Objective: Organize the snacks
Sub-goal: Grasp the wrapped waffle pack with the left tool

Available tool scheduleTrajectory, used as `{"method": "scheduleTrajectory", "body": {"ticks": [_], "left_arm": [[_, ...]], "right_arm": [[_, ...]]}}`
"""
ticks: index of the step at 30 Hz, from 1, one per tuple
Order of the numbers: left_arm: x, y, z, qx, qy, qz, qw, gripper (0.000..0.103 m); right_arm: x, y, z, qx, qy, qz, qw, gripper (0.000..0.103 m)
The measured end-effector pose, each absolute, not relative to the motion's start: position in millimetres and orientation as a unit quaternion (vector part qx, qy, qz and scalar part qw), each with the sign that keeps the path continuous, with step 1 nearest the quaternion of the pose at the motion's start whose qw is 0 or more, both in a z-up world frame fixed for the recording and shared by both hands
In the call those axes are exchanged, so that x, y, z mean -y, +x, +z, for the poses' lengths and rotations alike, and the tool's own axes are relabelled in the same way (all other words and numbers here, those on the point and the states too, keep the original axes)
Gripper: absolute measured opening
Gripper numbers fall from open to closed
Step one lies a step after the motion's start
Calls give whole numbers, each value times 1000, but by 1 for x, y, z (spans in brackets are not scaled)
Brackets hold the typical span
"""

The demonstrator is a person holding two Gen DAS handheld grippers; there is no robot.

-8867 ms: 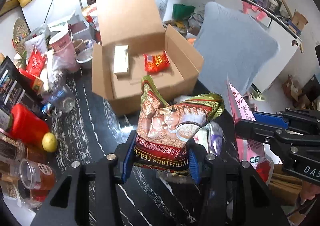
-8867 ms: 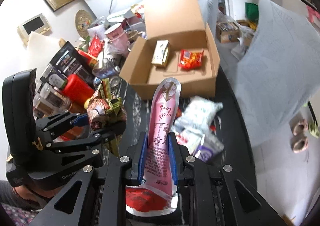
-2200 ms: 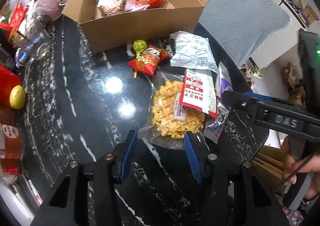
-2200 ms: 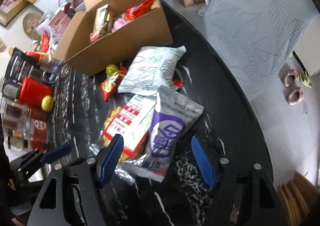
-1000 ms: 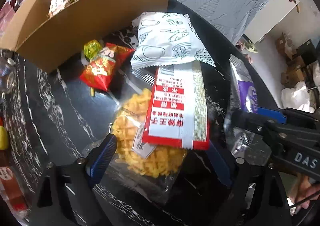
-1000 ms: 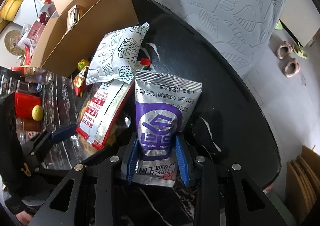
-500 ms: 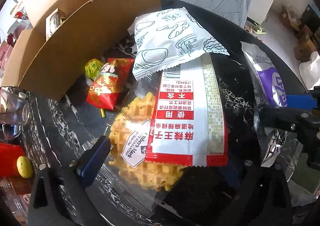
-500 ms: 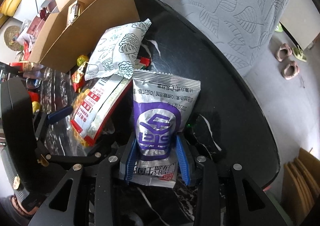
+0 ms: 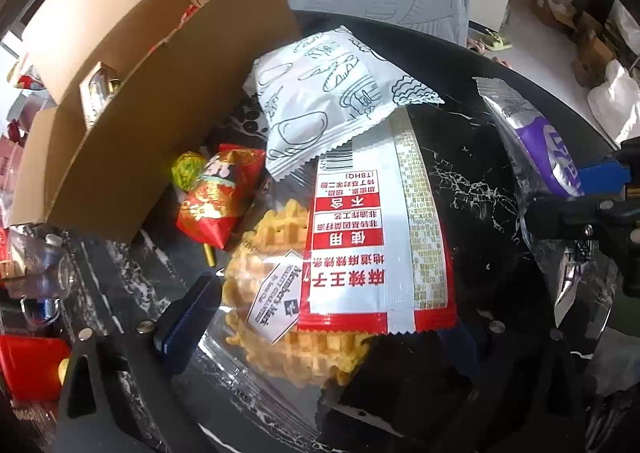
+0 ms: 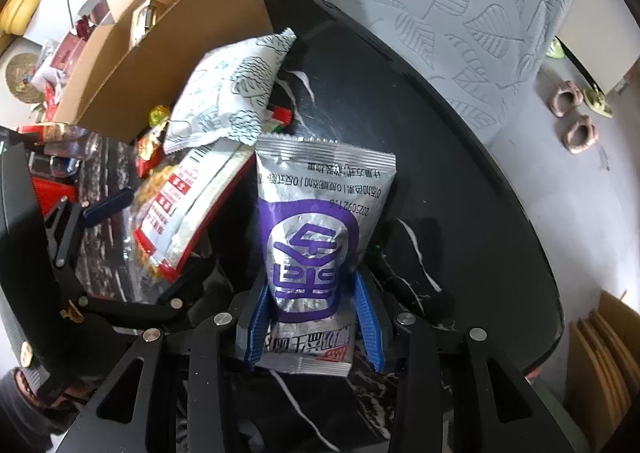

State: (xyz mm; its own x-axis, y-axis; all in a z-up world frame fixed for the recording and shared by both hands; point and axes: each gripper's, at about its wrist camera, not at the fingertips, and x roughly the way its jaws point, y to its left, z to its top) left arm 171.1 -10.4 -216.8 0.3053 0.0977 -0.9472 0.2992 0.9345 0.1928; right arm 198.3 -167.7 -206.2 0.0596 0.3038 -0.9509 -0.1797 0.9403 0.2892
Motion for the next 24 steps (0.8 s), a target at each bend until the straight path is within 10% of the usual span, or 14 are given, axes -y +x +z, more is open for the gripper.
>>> {"method": "scheduleTrajectory", "body": {"ticks": [24], "left_arm": [[-38, 98, -198, -624, 30, 29, 781, 90]], "right_arm": [[163, 193, -207, -665, 21, 179, 725, 39]]}}
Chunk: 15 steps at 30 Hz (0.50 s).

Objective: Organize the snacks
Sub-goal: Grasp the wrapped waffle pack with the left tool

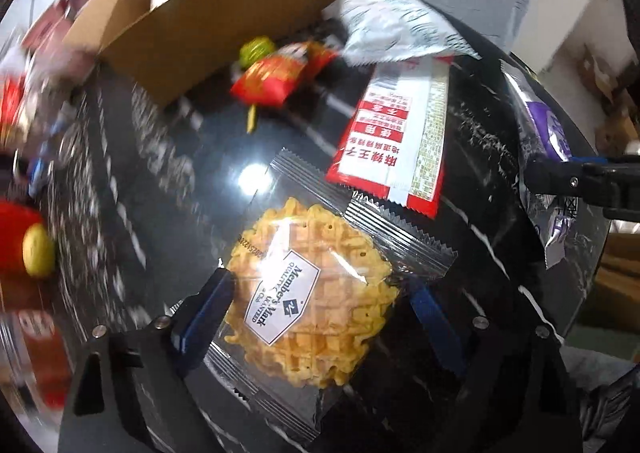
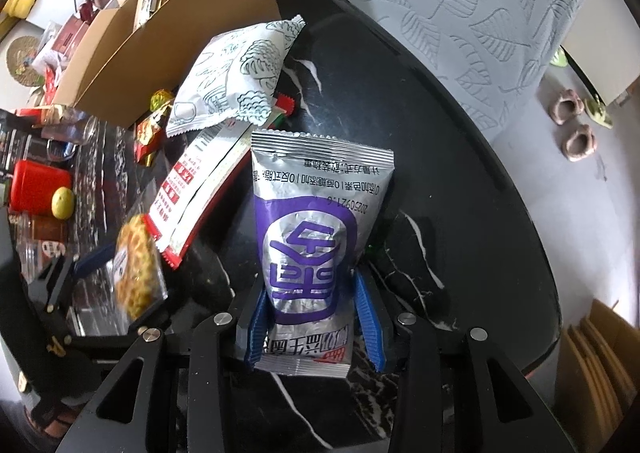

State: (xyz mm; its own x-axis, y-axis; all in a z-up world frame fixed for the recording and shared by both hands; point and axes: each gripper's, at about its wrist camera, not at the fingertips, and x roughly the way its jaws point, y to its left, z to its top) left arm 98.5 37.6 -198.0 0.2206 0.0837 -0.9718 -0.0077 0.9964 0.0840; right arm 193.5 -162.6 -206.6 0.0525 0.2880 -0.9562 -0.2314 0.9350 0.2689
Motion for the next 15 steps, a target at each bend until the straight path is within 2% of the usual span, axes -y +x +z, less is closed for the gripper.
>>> {"method": "scheduleTrajectory", "body": {"ticks": [6, 10, 15], "left_arm": [[-59, 73, -196, -639, 0, 62, 767, 91], [-47, 72, -207, -647, 47, 63, 758, 103], [-50, 75, -207, -632, 37, 68, 771, 103]], "right_arm": [[160, 185, -207, -666, 13, 188, 721, 39], [158, 180, -207, -667, -2, 194, 719, 39], [156, 172, -207, -669, -10, 201, 716, 39]]}}
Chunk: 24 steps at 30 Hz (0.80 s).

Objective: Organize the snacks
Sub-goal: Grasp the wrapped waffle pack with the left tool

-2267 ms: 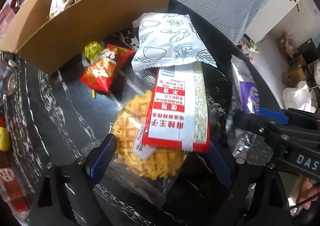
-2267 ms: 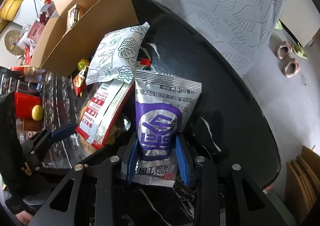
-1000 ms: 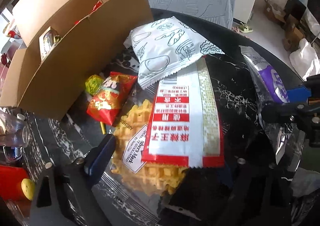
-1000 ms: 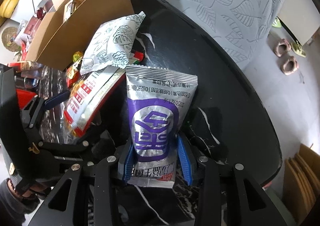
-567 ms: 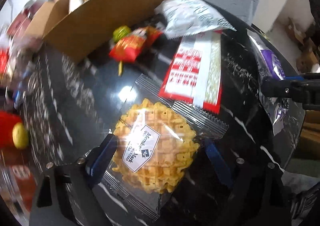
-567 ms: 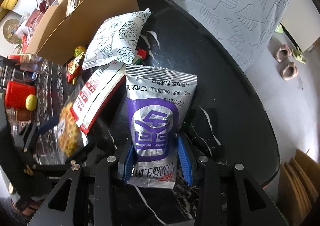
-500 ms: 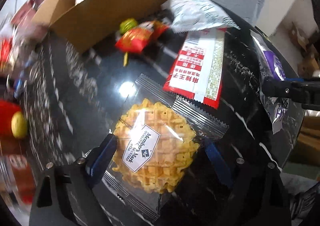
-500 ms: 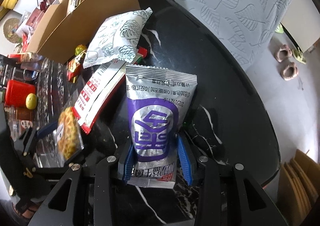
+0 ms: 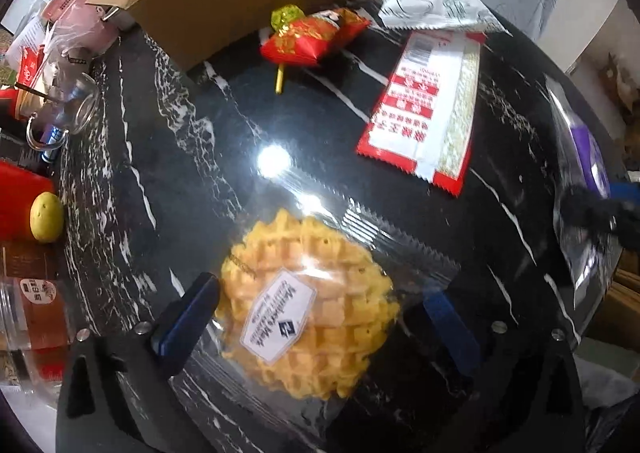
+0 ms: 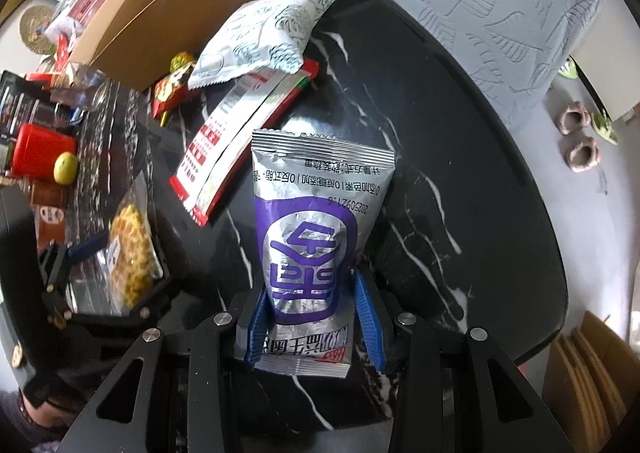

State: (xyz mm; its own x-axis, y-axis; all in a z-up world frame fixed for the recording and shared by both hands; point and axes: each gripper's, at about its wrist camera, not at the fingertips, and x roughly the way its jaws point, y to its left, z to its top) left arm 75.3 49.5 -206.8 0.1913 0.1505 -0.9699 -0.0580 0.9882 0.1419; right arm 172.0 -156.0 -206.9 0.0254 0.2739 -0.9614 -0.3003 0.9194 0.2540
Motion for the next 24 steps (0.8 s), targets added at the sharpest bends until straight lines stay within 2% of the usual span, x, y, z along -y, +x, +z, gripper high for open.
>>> {"method": "scheduleTrajectory", "body": {"ticks": [8, 24], "left_arm": [[-48, 93, -188, -596, 49, 40, 800, 103], [-91, 94, -219, -619, 2, -4, 785, 103]], "right_arm": [[157, 166, -208, -669, -10, 205, 714, 39], [149, 165, -210, -669, -40, 218, 710, 39]]}}
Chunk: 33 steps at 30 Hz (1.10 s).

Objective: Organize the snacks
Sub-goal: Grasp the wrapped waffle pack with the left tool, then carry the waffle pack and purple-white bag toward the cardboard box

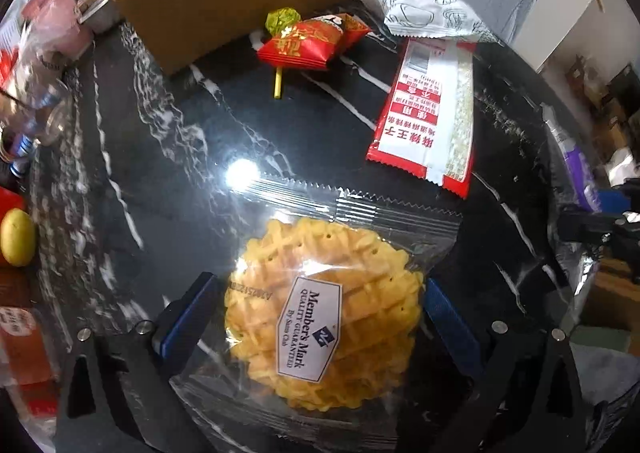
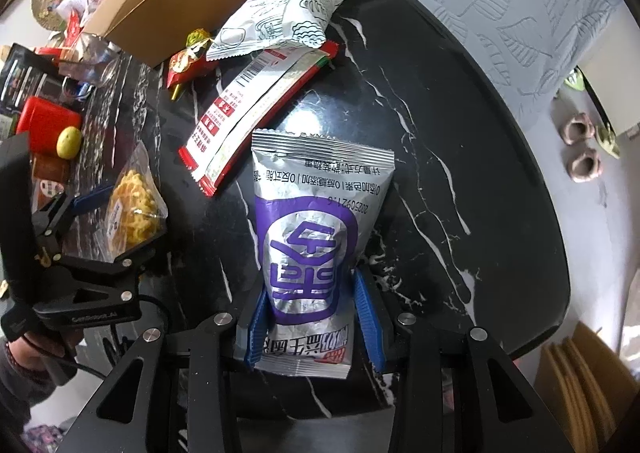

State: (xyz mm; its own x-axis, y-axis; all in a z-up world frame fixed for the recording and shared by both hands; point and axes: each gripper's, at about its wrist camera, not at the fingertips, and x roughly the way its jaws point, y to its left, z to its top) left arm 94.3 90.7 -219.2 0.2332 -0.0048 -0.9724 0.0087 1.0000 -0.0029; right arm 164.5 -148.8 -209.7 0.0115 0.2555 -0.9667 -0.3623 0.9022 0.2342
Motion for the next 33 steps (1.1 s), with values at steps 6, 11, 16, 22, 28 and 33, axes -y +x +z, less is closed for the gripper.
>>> {"method": "scheduleTrajectory", "body": {"ticks": [6, 11, 16, 22, 28, 33], "left_arm": [[-98, 88, -220, -608, -12, 6, 793, 102], [-83, 75, -207, -600, 2, 5, 800, 82], [-82, 72, -205, -603, 2, 12, 798, 78], [-84, 63, -186, -596, -16, 14, 803, 78], [-90, 61, -161, -582, -35, 12, 812, 78], [-87, 58, -133, -566, -38, 6, 824, 78]], "right_arm": [[139, 165, -213, -670, -54, 212, 710, 42], [135, 164, -213, -666, -66, 213, 712, 40], [131, 161, -212, -661, -72, 214, 716, 36], [129, 159, -209, -660, -60, 225, 714, 29], [132, 159, -203, -664, -35, 238, 708, 28], [131, 158, -187, -659, -18, 257, 707, 28]]}}
